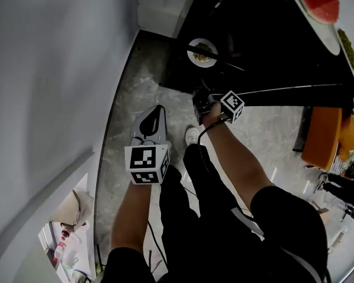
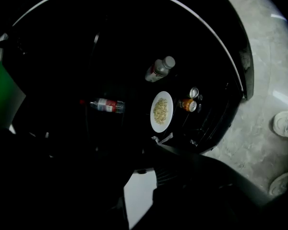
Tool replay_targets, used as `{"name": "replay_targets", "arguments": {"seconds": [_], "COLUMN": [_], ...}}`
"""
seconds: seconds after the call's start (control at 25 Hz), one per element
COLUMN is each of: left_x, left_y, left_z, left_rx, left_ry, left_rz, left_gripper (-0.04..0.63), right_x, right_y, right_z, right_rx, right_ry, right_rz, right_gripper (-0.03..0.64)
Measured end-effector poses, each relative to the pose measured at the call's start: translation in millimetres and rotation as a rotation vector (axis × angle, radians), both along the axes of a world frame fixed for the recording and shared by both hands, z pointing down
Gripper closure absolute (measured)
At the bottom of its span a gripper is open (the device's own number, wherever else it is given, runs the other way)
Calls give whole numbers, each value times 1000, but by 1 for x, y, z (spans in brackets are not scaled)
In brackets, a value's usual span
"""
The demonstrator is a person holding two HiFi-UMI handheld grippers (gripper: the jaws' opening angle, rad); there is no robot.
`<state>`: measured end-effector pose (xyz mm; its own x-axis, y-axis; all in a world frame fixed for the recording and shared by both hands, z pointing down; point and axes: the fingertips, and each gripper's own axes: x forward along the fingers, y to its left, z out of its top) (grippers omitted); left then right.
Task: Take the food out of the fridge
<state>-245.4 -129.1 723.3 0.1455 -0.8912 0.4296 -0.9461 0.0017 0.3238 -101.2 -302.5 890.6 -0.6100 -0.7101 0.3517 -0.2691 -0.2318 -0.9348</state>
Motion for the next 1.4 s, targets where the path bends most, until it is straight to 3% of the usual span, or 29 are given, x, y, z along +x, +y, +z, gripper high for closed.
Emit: {"name": "replay_targets", "arguments": {"seconds": [0.28,0.48,0.84,0.92,1.16,1.4], "left_x": [7,8,8,7,6,11], "left_y": [-19,-37,-35,-31,-27,-29], "left_z": [83,104,107,110,112,115], "left_rx": [-39,-45,-51,-59,-70,-79], "left_ry": [30,26,24,29,49,46], "left_rz": [22,37,62,59,54,70], "left_gripper": [595,595,595,595,595,595], "right_x": [-1,-4,-4,-4,3,9], "right_y": [-72,-90,-88,-83,-58,-47], "right_z": [75,101,108,107,100,106], "right_rx": [21,-10,-9,2,38,41], "right_ry": [10,-23,-42,-47,-105,-101], "right_rz": [93,146,168,150,122,87], "right_gripper": [524,517,556,603,606,604]}}
